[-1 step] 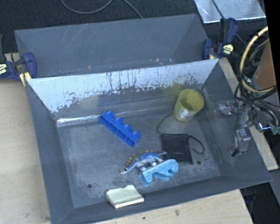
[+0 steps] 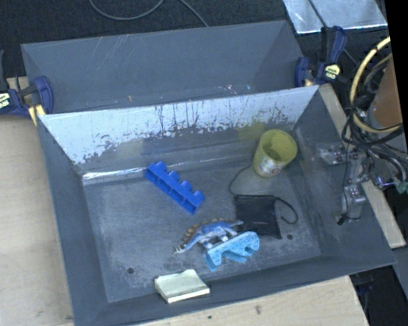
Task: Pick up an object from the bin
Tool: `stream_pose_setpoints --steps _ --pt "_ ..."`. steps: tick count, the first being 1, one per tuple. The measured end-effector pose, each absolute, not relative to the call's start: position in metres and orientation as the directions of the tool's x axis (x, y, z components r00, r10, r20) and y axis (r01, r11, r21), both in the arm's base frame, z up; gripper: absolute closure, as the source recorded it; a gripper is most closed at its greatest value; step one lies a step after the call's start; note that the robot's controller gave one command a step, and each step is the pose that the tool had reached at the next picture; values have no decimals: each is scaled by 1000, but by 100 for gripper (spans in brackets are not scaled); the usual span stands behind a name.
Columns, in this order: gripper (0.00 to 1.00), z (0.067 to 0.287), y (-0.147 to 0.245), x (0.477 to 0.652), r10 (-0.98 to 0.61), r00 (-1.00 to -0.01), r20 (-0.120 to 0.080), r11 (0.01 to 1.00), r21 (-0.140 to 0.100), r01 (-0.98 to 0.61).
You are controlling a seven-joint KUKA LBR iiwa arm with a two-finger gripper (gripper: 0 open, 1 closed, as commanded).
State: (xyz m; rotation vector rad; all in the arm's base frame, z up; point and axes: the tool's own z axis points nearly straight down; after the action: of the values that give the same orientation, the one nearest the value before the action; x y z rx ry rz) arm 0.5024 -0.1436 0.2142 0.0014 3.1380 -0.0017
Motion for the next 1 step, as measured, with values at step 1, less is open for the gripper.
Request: stream_pose_setpoints --steps 1 --pt "0 192 -123 528 130 -992 -6 992 -3 130"
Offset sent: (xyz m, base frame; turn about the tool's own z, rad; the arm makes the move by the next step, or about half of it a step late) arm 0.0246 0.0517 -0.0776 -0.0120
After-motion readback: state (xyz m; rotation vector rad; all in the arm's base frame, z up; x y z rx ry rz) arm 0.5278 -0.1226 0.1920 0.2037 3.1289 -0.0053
